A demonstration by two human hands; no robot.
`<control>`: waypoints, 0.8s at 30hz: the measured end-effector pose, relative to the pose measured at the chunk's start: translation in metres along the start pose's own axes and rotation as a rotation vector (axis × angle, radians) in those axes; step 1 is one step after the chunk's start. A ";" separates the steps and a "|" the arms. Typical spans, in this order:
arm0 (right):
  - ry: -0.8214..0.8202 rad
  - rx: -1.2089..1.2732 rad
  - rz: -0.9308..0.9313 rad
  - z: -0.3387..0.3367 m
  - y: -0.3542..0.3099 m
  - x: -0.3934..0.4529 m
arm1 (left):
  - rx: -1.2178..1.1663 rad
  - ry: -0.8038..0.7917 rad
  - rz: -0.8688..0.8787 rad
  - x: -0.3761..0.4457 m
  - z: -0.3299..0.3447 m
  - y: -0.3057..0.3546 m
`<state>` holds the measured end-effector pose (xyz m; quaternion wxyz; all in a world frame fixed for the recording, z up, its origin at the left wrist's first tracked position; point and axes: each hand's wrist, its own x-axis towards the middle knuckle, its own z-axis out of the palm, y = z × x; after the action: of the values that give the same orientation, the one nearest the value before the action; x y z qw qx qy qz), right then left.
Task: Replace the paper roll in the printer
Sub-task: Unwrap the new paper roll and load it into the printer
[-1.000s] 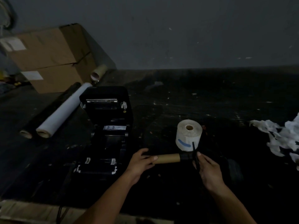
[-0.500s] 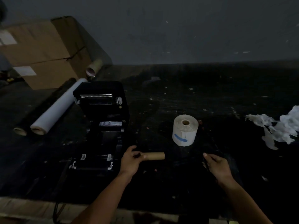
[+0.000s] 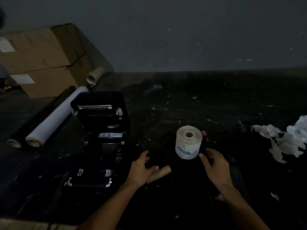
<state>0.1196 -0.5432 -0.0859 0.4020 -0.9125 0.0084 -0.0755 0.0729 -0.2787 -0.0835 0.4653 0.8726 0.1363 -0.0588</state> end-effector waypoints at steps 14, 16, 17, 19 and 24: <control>-0.614 -0.553 -0.187 0.027 -0.054 0.126 | -0.421 -0.243 -0.223 0.078 0.050 0.068; -0.583 -0.467 -0.172 0.023 -0.051 0.130 | -0.492 -0.194 -0.276 0.081 0.054 0.068; -0.580 -0.367 -0.115 0.018 -0.050 0.133 | -0.551 -0.179 -0.301 0.083 0.055 0.068; -0.574 -0.091 0.057 0.007 -0.044 0.141 | -0.703 -0.182 -0.345 0.085 0.054 0.071; -0.464 0.523 0.372 0.004 -0.019 0.136 | -0.785 -0.219 -0.366 0.087 0.049 0.084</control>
<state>0.2539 -0.5381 -0.0567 0.6189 -0.7551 0.0631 0.2071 0.1819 -0.3484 -0.0640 0.7548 0.5801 0.2506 -0.1760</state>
